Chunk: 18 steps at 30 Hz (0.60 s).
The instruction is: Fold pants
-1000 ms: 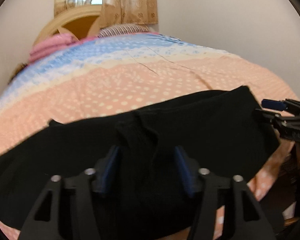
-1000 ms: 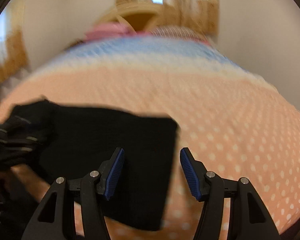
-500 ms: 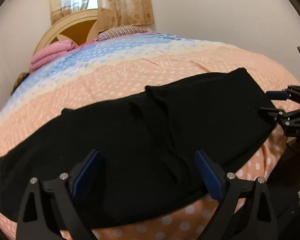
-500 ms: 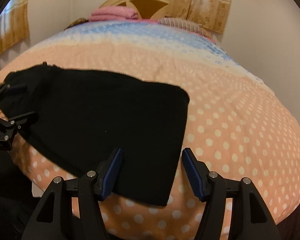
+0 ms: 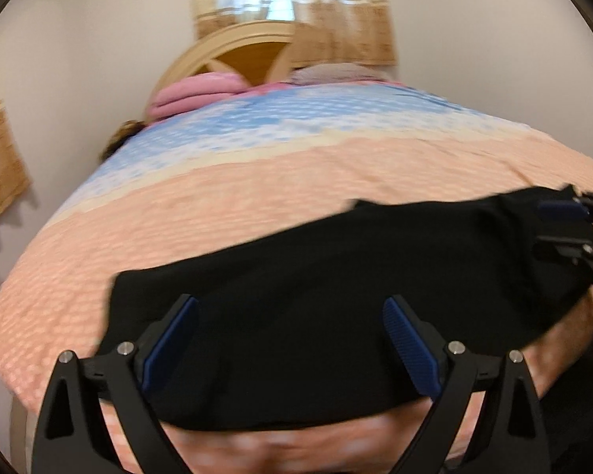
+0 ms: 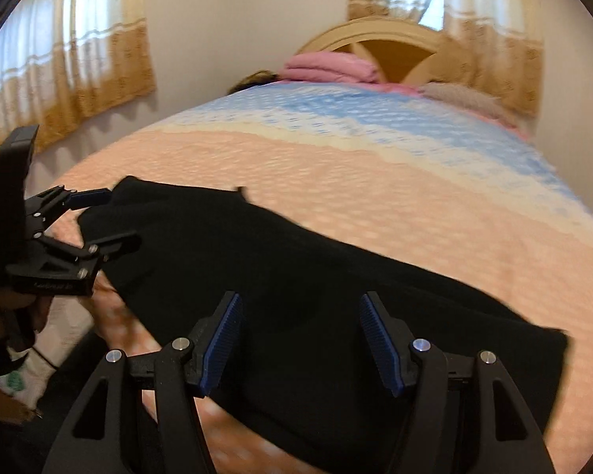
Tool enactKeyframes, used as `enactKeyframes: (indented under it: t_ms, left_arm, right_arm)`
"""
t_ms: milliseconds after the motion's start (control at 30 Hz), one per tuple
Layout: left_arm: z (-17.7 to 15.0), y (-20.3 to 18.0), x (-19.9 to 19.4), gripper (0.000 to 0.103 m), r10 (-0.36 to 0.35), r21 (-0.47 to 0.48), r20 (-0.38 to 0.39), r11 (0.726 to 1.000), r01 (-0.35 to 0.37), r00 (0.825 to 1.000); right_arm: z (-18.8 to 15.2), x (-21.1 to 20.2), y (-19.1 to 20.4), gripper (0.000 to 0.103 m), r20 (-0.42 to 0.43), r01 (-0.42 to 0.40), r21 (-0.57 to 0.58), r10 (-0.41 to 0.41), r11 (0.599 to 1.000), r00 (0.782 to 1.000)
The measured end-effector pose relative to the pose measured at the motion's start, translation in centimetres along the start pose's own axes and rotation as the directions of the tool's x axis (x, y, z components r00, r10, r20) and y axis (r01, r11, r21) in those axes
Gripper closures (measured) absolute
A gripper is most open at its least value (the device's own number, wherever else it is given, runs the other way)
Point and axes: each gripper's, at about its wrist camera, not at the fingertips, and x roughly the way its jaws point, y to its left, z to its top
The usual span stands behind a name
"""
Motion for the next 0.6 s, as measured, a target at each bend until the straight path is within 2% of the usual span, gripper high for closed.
enactKeyframes:
  t_ms: [100, 233, 400, 600]
  left_arm:
    - [-0.8, 3.8, 1.0, 0.006, 0.087, -0.048, -0.018, 0.995, -0.087, 0.996]
    - [-2.0, 8.9, 2.2, 0.005, 0.171, -0.136, -0.051, 0.975, -0.177, 0.984]
    - [-3.5, 11.9, 3.6, 0.003, 0.200, -0.207, -0.086, 0.955, -0.214, 0.976]
    - [-4.4, 11.8, 5.1, 0.002, 0.174, -0.229, -0.105, 0.954, -0.194, 0.979]
  right_arm:
    - [-0.2, 2.5, 0.2, 0.039, -0.081, 0.018, 0.002, -0.018, 1.000, 0.997]
    - [-0.8, 2.1, 0.6, 0.039, -0.067, 0.049, -0.017, -0.050, 0.999, 0.996]
    - [-0.1, 1.3, 0.4, 0.039, -0.023, 0.027, 0.032, -0.026, 0.999, 0.999]
    - [-0.5, 2.1, 1.5, 0.039, -0.041, 0.048, 0.013, -0.048, 0.999, 0.998]
